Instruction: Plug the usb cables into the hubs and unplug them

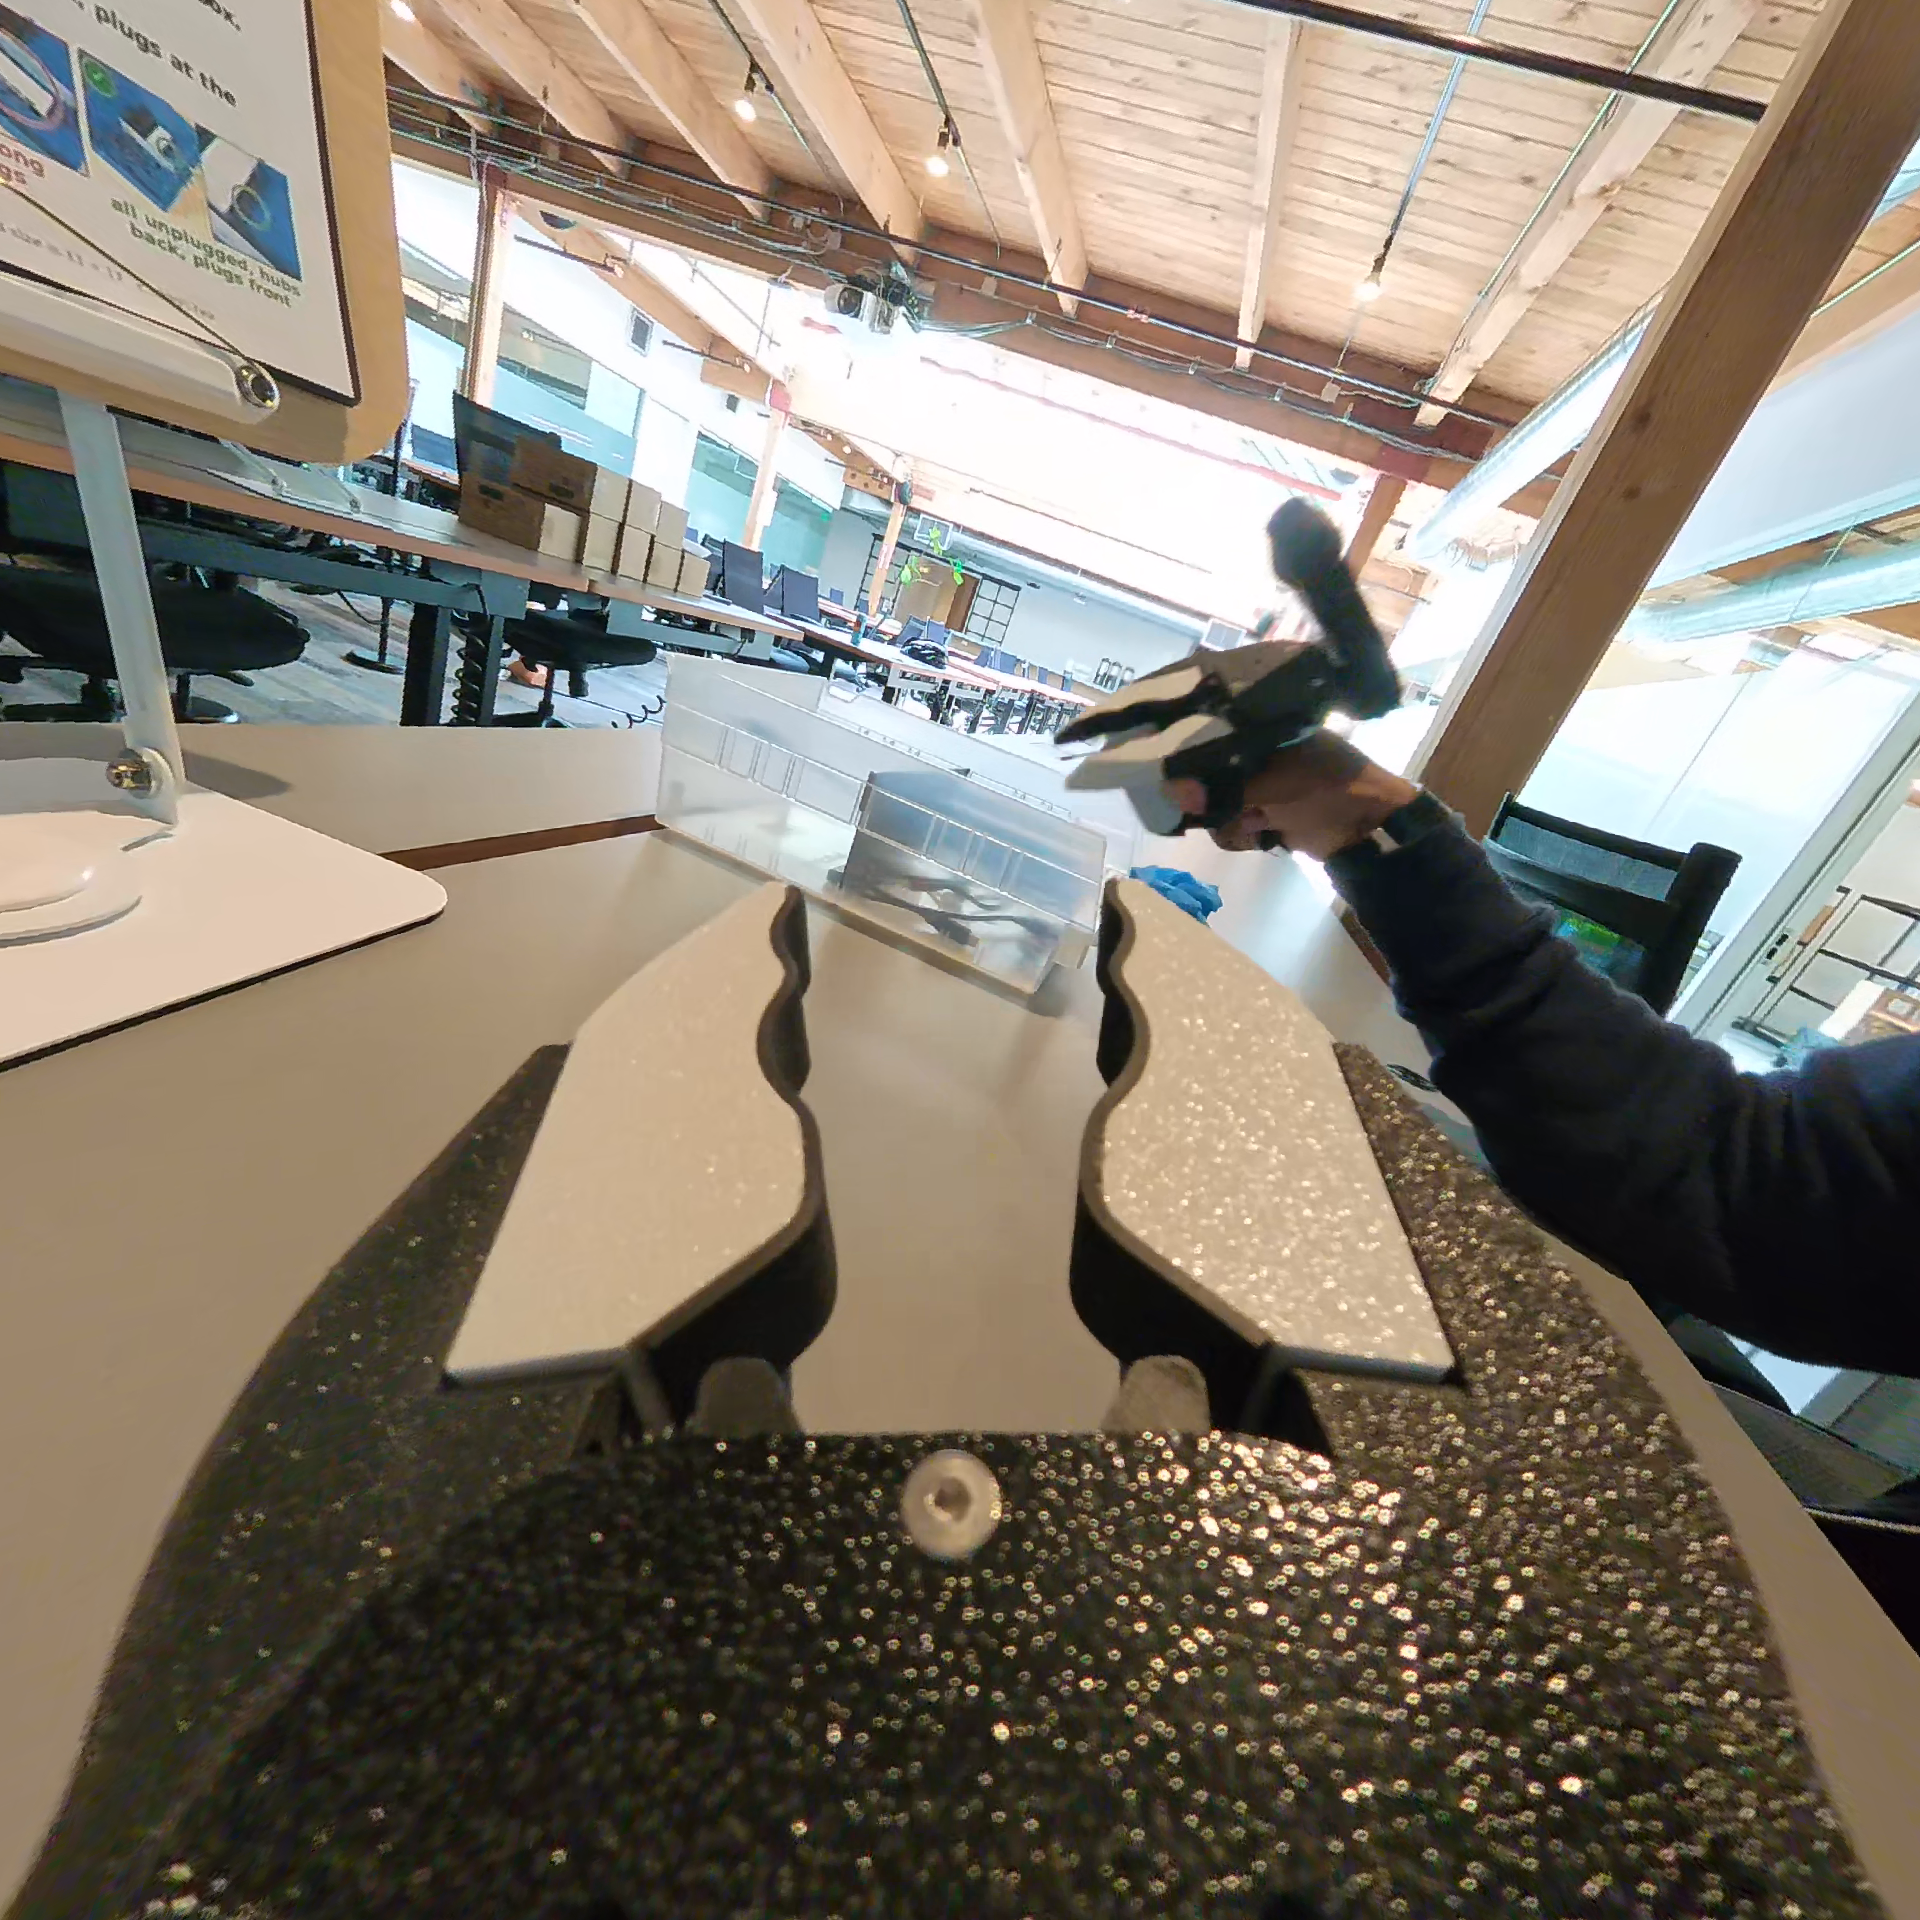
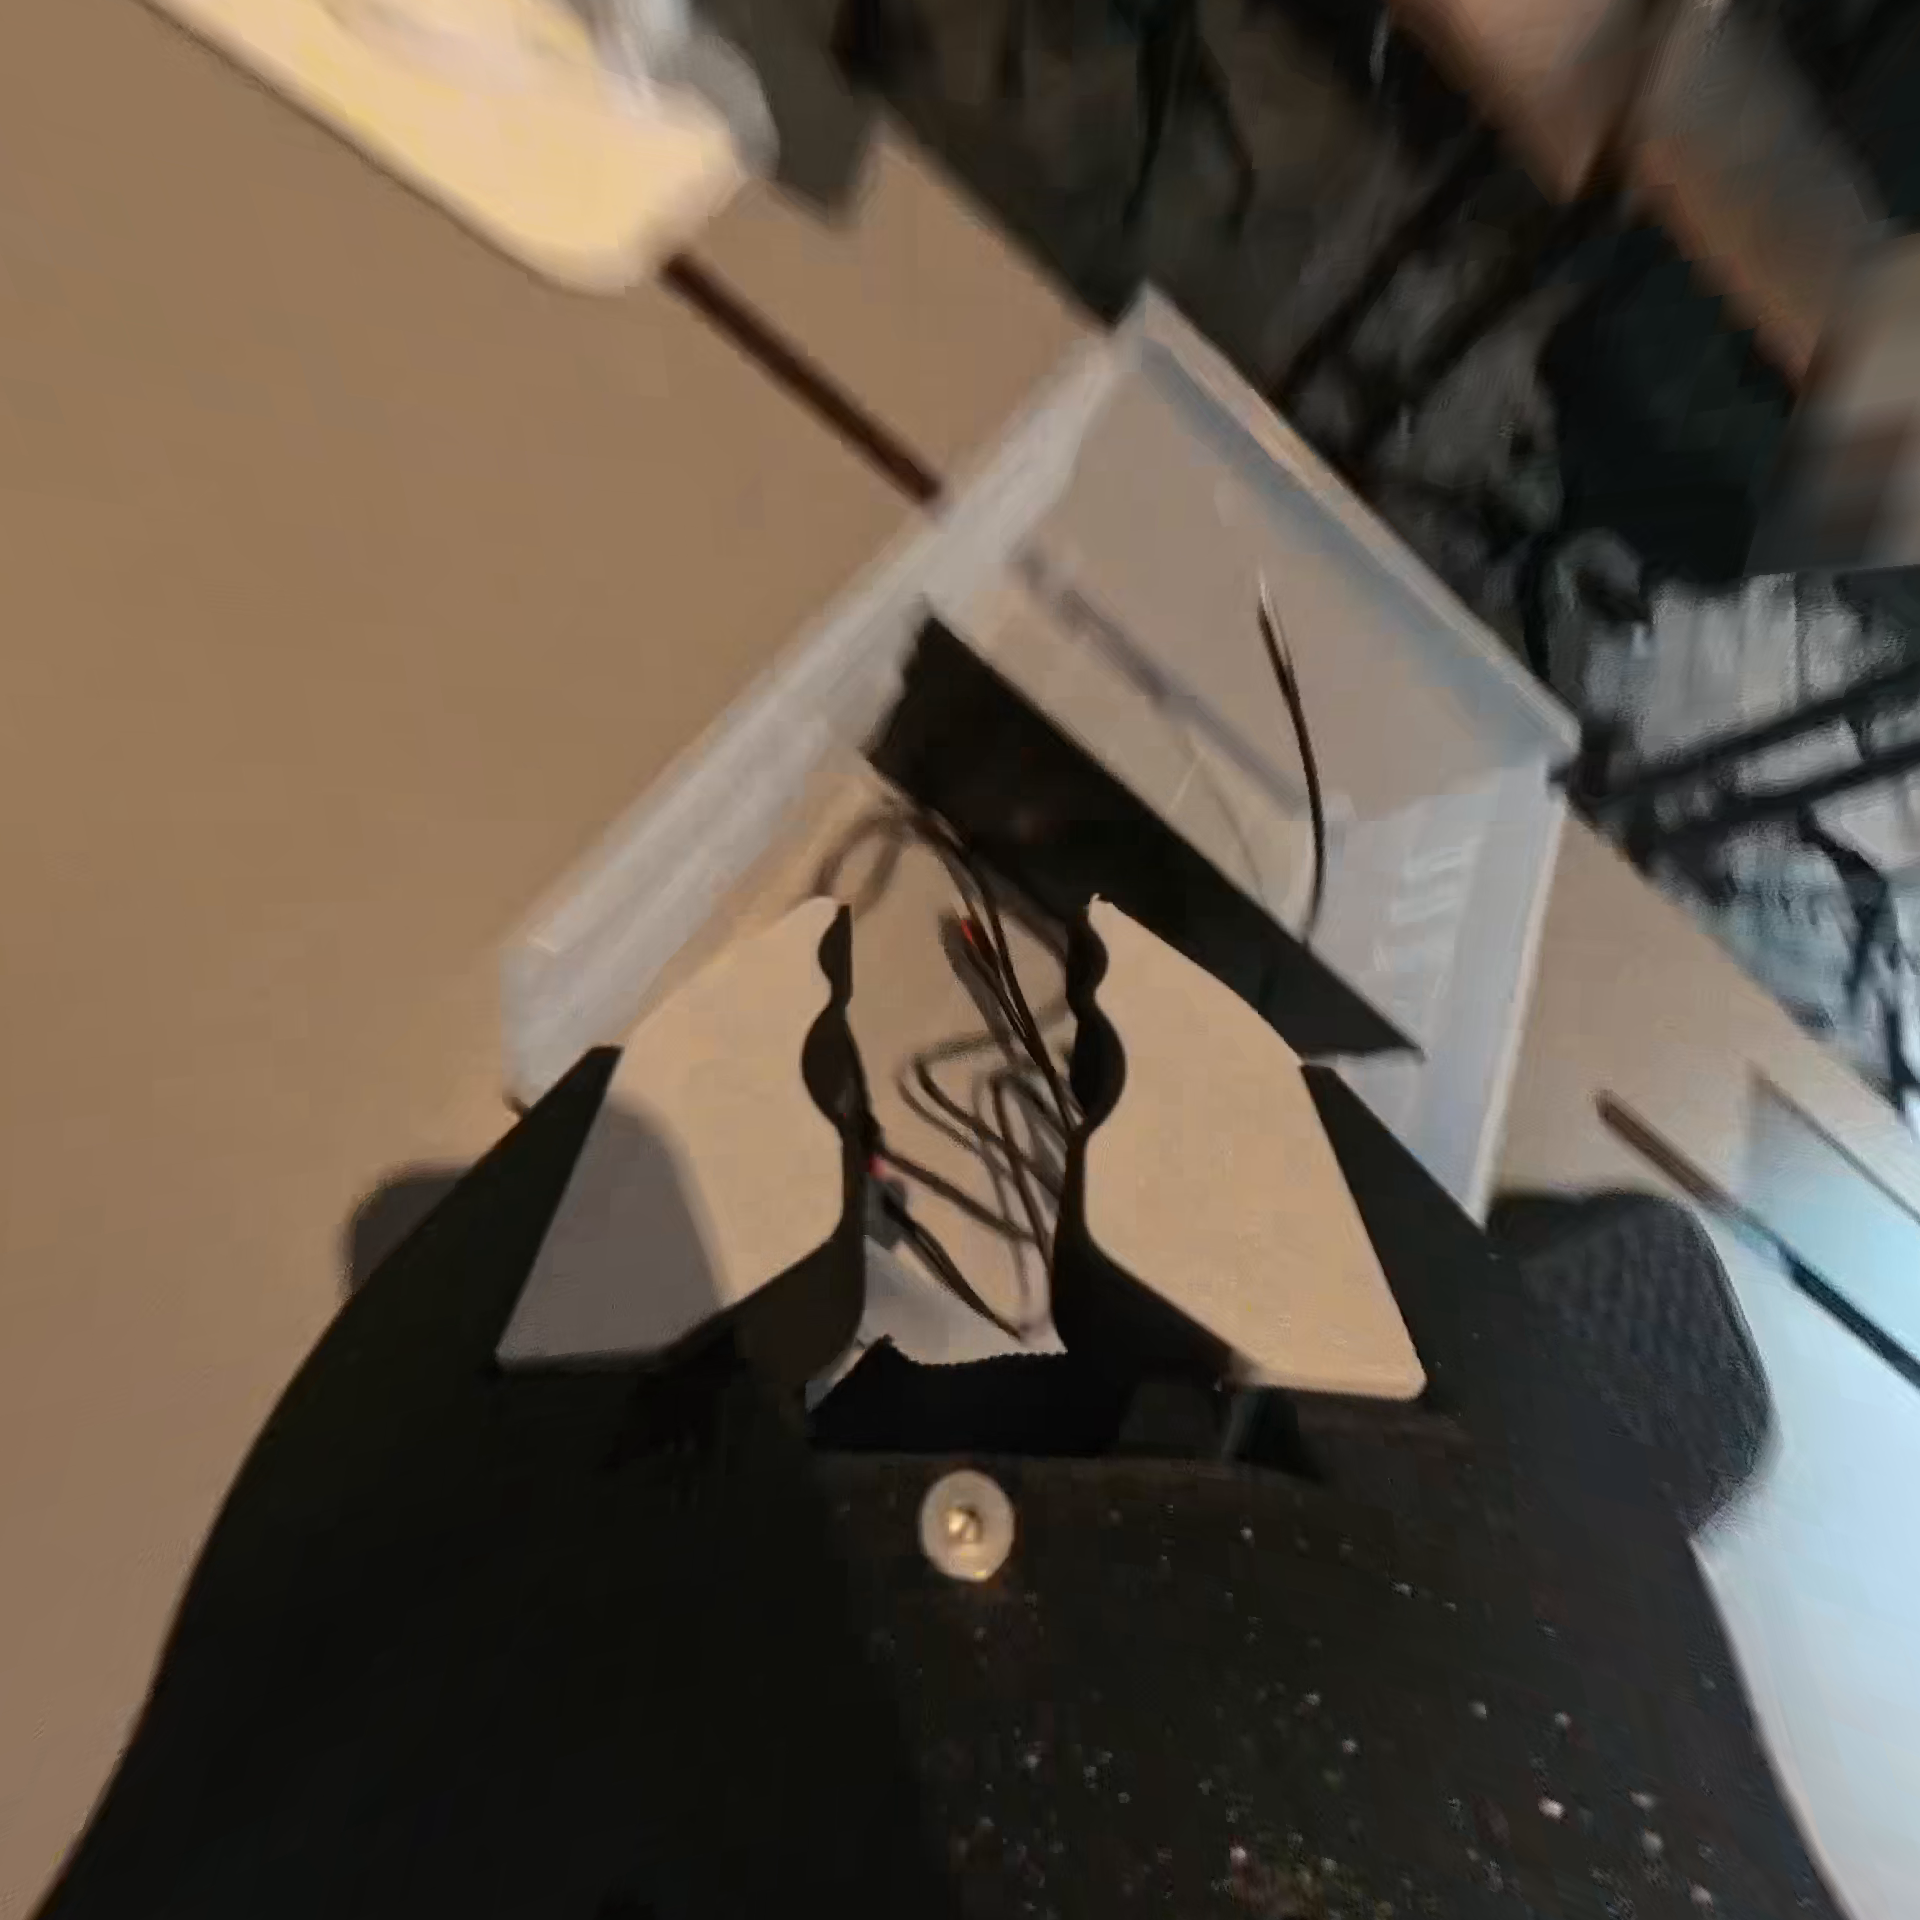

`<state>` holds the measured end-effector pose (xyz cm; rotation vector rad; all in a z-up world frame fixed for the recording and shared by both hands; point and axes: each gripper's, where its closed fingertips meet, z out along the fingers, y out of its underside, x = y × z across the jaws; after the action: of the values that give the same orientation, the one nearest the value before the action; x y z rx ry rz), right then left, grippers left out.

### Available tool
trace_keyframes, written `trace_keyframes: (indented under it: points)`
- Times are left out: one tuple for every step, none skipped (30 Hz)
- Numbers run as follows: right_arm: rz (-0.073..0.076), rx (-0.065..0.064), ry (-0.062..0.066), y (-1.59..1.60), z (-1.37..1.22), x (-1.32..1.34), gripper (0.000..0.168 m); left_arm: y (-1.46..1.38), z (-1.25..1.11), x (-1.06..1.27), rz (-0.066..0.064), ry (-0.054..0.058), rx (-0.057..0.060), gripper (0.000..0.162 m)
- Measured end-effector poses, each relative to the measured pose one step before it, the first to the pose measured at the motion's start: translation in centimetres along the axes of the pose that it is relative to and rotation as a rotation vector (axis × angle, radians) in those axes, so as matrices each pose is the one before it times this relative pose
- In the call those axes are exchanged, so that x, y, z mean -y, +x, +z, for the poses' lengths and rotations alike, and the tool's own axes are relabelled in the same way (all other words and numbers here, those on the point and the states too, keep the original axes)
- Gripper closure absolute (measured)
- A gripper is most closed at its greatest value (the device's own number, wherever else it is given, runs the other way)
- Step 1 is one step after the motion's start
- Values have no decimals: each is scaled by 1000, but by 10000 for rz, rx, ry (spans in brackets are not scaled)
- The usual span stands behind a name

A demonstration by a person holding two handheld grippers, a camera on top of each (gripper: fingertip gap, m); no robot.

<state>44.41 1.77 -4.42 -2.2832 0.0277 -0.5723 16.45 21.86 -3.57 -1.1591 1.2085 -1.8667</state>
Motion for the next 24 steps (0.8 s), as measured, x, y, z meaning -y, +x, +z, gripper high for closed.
trace_keyframes:
  points:
    - [9,324,1180,-1189,-962,1947,129,-45,-29,30,4,-19,39,109]
    - [-150,532,1187,-1883,-770,2102,131,-77,-62,35,28,-31,65,109]
    - [-237,615,1117,-2340,-420,2076,133,-140,-64,28,46,-61,116,109]
    - [-226,670,1014,-2651,14,1913,136,-178,-86,20,57,-98,169,109]
    - [-181,734,849,-2866,488,1574,138,-147,-102,57,89,-131,185,109]
    - [-98,683,617,-2788,951,1083,142,-106,-134,106,144,-156,209,109]
    - [-23,532,336,-2487,1304,480,142,-115,-212,122,184,-223,267,109]
    - [9,446,80,-2234,1511,-28,142,-104,-360,101,205,-298,294,109]
    - [-59,440,-173,-2081,1570,-424,142,-172,-532,100,198,-367,357,109]
    - [-205,409,-328,-1892,1488,-596,142,-264,-771,99,207,-449,385,108]
    - [-356,352,-323,-1682,1303,-541,142,-224,-1093,179,301,-417,304,106]
    - [-365,337,-267,-1463,1080,-443,142,-591,-1487,210,310,-348,526,106]
    - [-184,351,-201,-1243,891,-374,142,-1060,-1798,174,253,-354,727,106]
    - [23,377,-151,-1047,736,-333,142,-1182,-2043,236,264,-310,629,106]
    - [85,318,-115,-792,583,-277,141,-1417,-2243,335,214,-214,590,106]
    - [31,212,-88,-524,429,-236,141,-1756,-2352,423,158,-130,626,105]
    - [0,146,-85,-324,326,-239,141,-2104,-2367,474,146,-64,642,105]
    - [34,99,-104,-158,253,-280,141,-2553,-2295,453,80,-43,719,105]
    - [87,78,-103,-46,221,-302,141,-3011,-2059,312,35,-93,818,105]
    - [125,91,-78,-42,198,-306,141,-3270,-1649,-39,63,-228,808,105]
    - [127,87,-69,-35,191,-285,141,-3206,-1142,-652,1,-510,689,105]
    - [90,58,-84,-15,191,-304,141,-2824,-555,-1203,-31,-789,467,106]
    - [37,37,-119,-12,167,-266,141,-2358,27,-1548,-11,-919,248,106]
    - [10,15,-63,12,80,-71,140,-1681,463,-1769,-18,-1013,-20,106]
